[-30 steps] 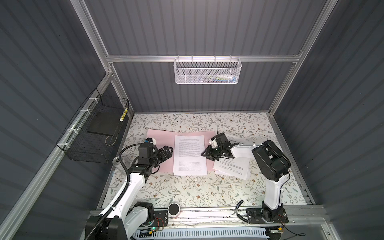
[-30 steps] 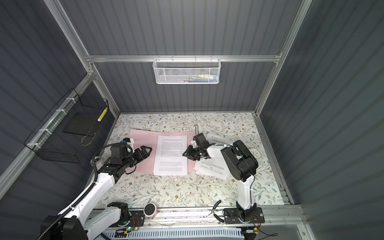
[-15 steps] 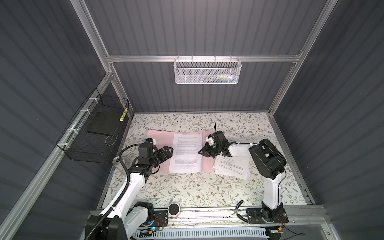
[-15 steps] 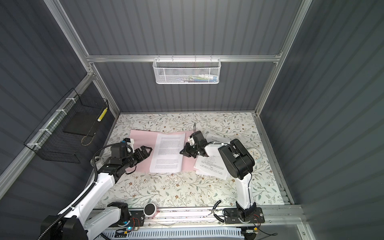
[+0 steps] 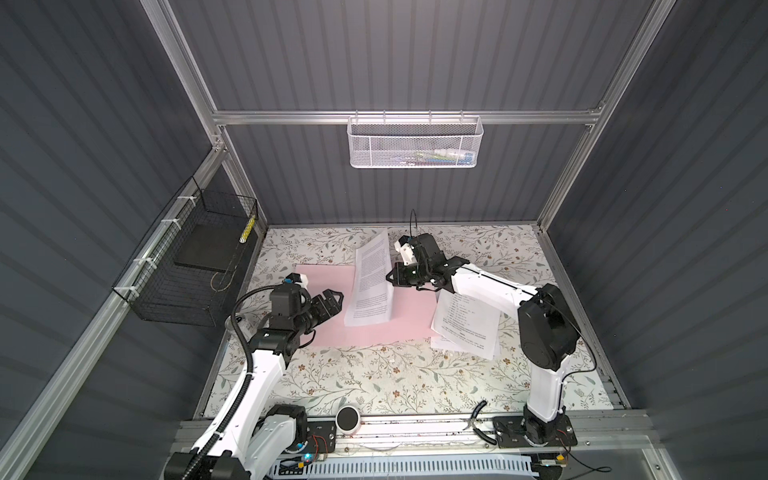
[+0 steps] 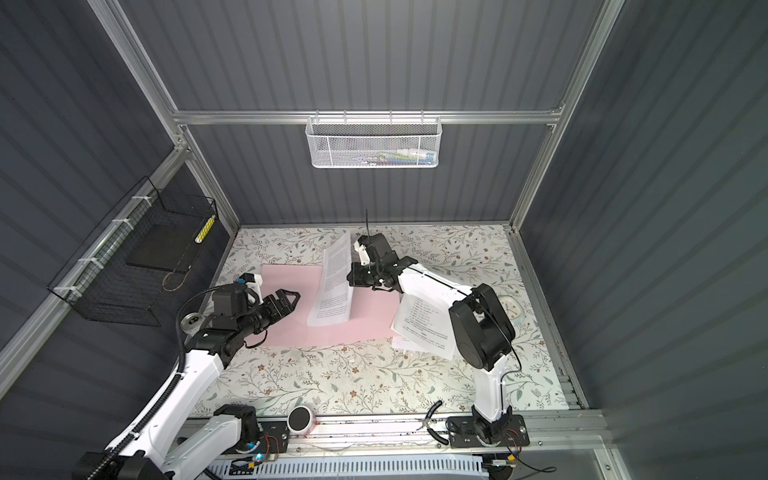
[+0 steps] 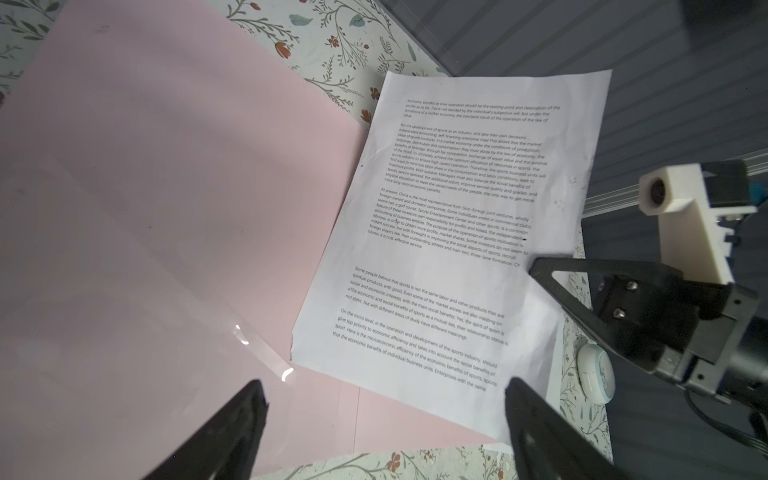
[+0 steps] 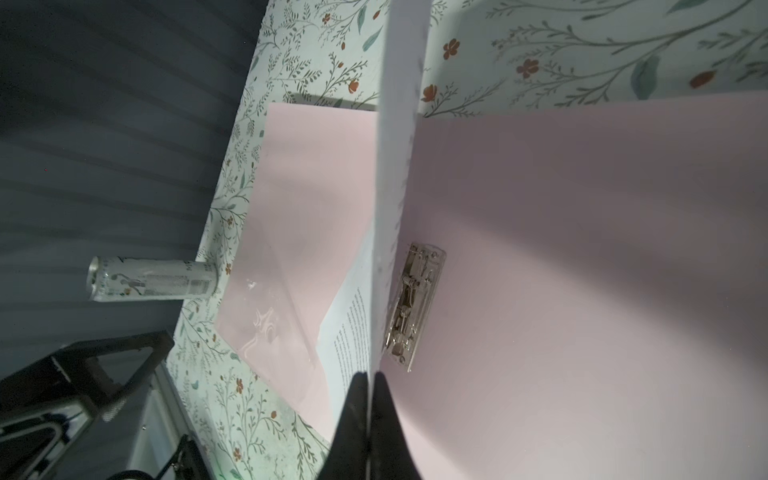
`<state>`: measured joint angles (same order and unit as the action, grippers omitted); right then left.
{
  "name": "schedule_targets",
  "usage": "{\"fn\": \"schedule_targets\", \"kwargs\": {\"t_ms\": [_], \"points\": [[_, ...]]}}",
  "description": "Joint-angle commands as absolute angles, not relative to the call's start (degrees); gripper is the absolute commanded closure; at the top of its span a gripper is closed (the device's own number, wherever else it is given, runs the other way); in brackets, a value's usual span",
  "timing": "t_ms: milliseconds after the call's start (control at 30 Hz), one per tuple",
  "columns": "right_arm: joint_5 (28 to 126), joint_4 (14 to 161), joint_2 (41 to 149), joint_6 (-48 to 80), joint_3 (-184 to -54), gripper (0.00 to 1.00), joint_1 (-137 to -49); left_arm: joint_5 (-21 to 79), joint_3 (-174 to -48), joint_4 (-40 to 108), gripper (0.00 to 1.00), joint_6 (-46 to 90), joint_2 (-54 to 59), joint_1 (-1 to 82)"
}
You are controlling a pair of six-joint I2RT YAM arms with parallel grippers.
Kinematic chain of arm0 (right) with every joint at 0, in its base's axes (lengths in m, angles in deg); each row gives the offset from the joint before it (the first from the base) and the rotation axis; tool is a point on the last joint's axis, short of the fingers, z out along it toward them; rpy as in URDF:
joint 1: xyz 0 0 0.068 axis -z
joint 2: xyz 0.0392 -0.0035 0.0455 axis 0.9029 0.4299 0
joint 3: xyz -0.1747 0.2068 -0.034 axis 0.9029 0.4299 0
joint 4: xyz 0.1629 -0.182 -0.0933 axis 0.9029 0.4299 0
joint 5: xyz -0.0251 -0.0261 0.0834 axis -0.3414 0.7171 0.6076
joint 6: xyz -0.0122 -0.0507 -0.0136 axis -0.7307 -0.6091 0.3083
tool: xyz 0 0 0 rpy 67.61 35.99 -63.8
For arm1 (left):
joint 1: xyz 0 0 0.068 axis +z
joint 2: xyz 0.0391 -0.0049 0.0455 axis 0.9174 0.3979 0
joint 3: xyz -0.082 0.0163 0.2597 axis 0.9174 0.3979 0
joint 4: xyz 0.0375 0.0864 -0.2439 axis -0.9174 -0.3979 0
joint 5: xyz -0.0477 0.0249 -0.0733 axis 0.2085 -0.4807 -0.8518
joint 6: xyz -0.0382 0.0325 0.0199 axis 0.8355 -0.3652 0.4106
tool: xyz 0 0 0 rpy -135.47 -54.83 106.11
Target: Put the files into the folder
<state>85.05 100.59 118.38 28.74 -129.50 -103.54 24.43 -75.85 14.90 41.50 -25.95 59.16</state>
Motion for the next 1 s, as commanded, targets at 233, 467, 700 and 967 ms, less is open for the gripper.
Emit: {"fn": "schedule_targets", "kwargs": {"t_ms": [233, 467, 700, 967], "points": [[79.84, 105.60, 120.79, 19.98, -133.70, 1.00, -106.99, 25.22, -76.58, 12.39, 0.09, 39.27, -28.51, 60.03], [80.30, 104.48, 121.82, 18.99, -136.27, 1.00, -106.99, 25.06, -76.54, 12.51, 0.09, 39.13, -28.43, 60.14], [84.62, 101.81, 128.04, 23.66, -139.50, 1.00, -107.26, 24.88, -75.96, 13.23, 0.09, 39.39, -28.04, 60.31], [85.93, 95.83, 132.50, 29.76, -141.70, 1.00, -107.43, 24.23, -74.96, 14.58, 0.10, 40.10, -27.13, 60.40]]}}
